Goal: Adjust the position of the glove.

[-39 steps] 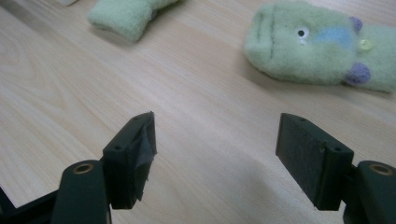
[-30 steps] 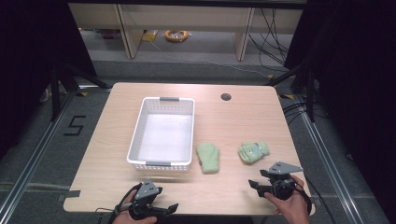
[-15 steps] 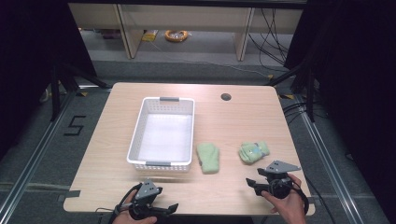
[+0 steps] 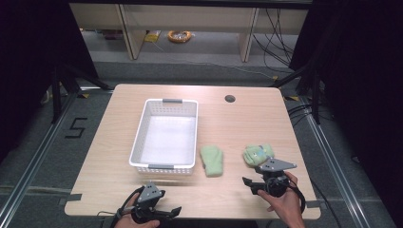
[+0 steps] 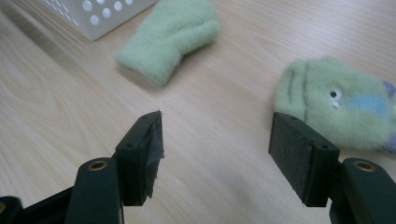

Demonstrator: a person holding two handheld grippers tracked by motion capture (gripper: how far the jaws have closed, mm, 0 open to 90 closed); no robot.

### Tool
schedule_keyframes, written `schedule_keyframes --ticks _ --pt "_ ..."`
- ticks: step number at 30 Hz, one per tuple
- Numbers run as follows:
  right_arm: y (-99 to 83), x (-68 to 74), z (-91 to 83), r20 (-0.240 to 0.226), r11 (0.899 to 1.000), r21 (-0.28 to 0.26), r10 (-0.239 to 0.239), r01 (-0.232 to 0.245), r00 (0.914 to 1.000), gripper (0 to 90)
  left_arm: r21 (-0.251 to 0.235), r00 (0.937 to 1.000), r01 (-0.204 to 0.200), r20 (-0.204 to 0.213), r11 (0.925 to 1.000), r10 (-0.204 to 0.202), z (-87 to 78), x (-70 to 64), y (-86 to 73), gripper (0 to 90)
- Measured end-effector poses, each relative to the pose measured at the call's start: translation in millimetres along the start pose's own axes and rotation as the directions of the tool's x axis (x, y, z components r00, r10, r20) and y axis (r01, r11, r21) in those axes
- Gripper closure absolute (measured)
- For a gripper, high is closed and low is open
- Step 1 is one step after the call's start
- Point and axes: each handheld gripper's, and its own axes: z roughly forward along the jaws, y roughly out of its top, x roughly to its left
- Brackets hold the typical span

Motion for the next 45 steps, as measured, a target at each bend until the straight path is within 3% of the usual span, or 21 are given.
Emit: schedule_keyframes --ticks 4,5,6,9,10,12,13,14,18,20,27,33,37,38,39,42,45 --pt "10.5 4.8 5.8 -0.014 1.000 -0.005 0.001 -0.001 0.9999 36.6 0.005 0.9996 -0.026 -0.010 0.9996 0.026 -0.7 1.7 0.3 16.5" --pt "13.5 8.4 7.8 -0.017 1.000 -0.001 0.020 -0.020 0.9996 36.8 -0.023 1.0000 -0.001 -0.002 0.9997 0.001 0.9 -0.3 -0.2 16.5" --pt "15.9 6.1 10.1 -0.013 1.000 -0.017 -0.026 0.026 0.9996 37.5 -0.012 0.9999 -0.012 -0.004 0.9999 0.012 0.2 0.6 -0.2 16.5" --pt "23.9 10.6 13.8 -0.025 1.000 -0.004 -0.023 0.022 0.9994 39.4 -0.002 0.9998 -0.018 -0.007 0.9998 0.018 -0.9 2.2 -0.1 16.5" --pt "29.8 12.6 17.4 -0.025 0.999 -0.008 -0.035 0.035 0.9991 42.0 0.000 1.0000 0.004 -0.004 1.0000 -0.004 -0.8 1.9 -0.3 16.4" --pt "34.5 14.6 21.7 -0.026 0.999 -0.005 -0.032 0.031 0.9992 44.1 -0.002 0.9999 -0.011 -0.007 0.9999 0.011 -1.1 2.4 -0.2 16.4" --pt "34.5 14.6 21.7 -0.026 0.999 -0.005 -0.032 0.031 0.9992 44.1 -0.001 1.0000 0.004 -0.003 1.0000 -0.004 -0.7 1.7 -0.3 16.4" --pt "36.4 14.3 24.1 -0.022 0.999 -0.014 -0.047 0.047 0.9987 44.9 0.002 0.9999 -0.014 -0.004 0.9999 0.014 -1.2 2.3 0.1 16.4" --pt "48.4 20.1 35.7 -0.044 1.000 0.013 -0.021 0.022 0.9988 48.0 -0.004 0.9998 -0.021 -0.007 0.9998 0.021 -0.4 2.2 -0.4 16.5" --pt "53.8 20.7 41.5 -0.035 0.998 0.017 -0.056 0.057 0.9978 49.3 -0.003 0.9999 -0.016 -0.005 0.9999 0.016 -0.8 2.2 -0.2 16.4" --pt "71.0 28.2 63.0 -0.043 0.997 0.049 -0.061 0.063 0.9972 53.8 -0.003 0.9999 -0.012 -0.002 0.9999 0.012 -1.0 2.0 -0.1 16.4" --pt "77.7 30.8 80.9 -0.045 0.998 0.032 -0.047 0.049 0.9979 57.7 -0.008 1.0000 -0.007 -0.002 0.9999 0.007 -0.3 1.5 -0.3 16.4" --pt "82.4 32.5 89.6 -0.049 0.996 0.065 -0.058 0.061 0.9971 59.2 -0.001 0.9998 -0.017 -0.008 0.9999 0.017 -1.2 2.0 -0.1 16.4" --pt "82.4 33.7 96.3 -0.042 0.997 0.044 -0.057 0.058 0.9975 59.8 -0.009 1.0000 -0.007 -0.005 0.9999 0.007 -0.6 1.4 -0.2 16.4" --pt "83.5 34.0 96.4 -0.048 0.996 0.076 -0.050 0.054 0.9976 60.3 -0.002 1.0000 -0.007 0.002 1.0000 0.007 -0.9 1.7 0.0 16.5" --pt "84.3 35.6 102.2 -0.047 0.995 0.097 -0.034 0.038 0.9983 61.1 -0.011 1.0000 -0.008 -0.002 0.9999 0.008 -0.2 1.2 -0.4 16.5" --pt "83.2 35.7 111.1 -0.042 0.995 0.083 -0.049 0.052 0.9979 61.7 -0.011 0.9999 -0.012 -0.001 0.9999 0.012 -0.2 1.0 -0.3 16.4"
